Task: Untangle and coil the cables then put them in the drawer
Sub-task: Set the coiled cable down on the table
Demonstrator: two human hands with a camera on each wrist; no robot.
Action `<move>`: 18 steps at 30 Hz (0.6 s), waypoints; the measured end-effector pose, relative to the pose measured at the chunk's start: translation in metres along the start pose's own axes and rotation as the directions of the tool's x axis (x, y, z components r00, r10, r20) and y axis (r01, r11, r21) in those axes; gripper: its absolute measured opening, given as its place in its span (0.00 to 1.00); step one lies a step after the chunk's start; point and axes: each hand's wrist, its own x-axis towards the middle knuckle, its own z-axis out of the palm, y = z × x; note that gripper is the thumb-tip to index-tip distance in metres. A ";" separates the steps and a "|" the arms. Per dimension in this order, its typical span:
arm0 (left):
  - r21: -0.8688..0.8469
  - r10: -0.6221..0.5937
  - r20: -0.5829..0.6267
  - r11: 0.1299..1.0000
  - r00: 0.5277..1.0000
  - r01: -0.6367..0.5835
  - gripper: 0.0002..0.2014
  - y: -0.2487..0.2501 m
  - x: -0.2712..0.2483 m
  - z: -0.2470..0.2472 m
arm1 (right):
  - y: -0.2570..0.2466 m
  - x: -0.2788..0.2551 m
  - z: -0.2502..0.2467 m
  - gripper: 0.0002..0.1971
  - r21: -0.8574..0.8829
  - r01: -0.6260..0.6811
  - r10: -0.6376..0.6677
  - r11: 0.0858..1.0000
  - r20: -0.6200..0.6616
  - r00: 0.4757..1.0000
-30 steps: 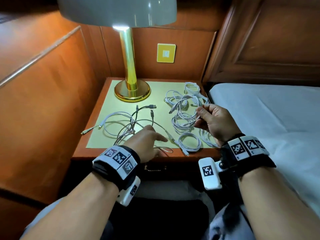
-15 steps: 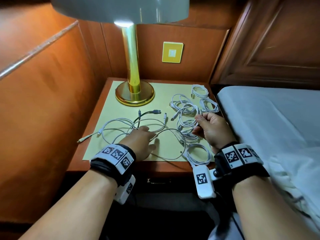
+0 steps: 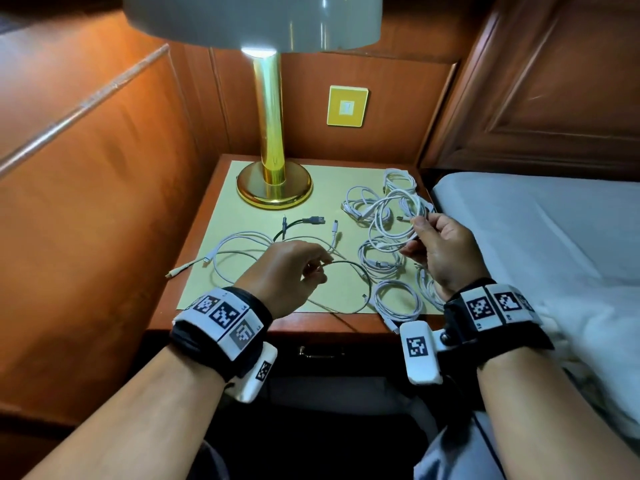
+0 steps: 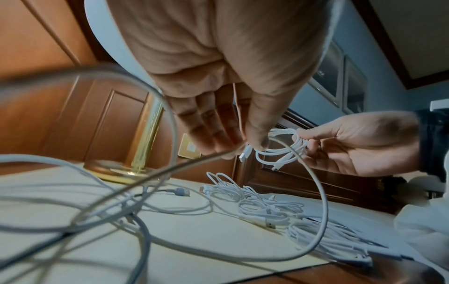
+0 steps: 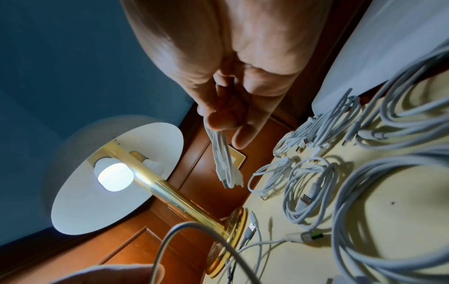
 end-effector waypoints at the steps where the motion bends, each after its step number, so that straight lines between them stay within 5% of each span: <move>1: 0.011 0.003 0.002 1.000 1.000 -0.003 0.13 0.001 -0.003 -0.003 | -0.001 -0.002 -0.001 0.08 -0.002 0.002 -0.002 1.000 -0.001 1.000; 9: 0.047 -0.004 -0.056 0.999 0.998 0.007 0.15 0.003 -0.021 -0.034 | -0.011 -0.027 -0.005 0.07 0.027 -0.025 0.026 0.999 -0.027 0.999; 18: -0.018 -0.243 -0.077 0.970 0.967 0.242 0.09 -0.003 -0.045 -0.058 | -0.031 -0.068 -0.009 0.08 -0.001 0.065 -0.065 0.998 -0.089 0.994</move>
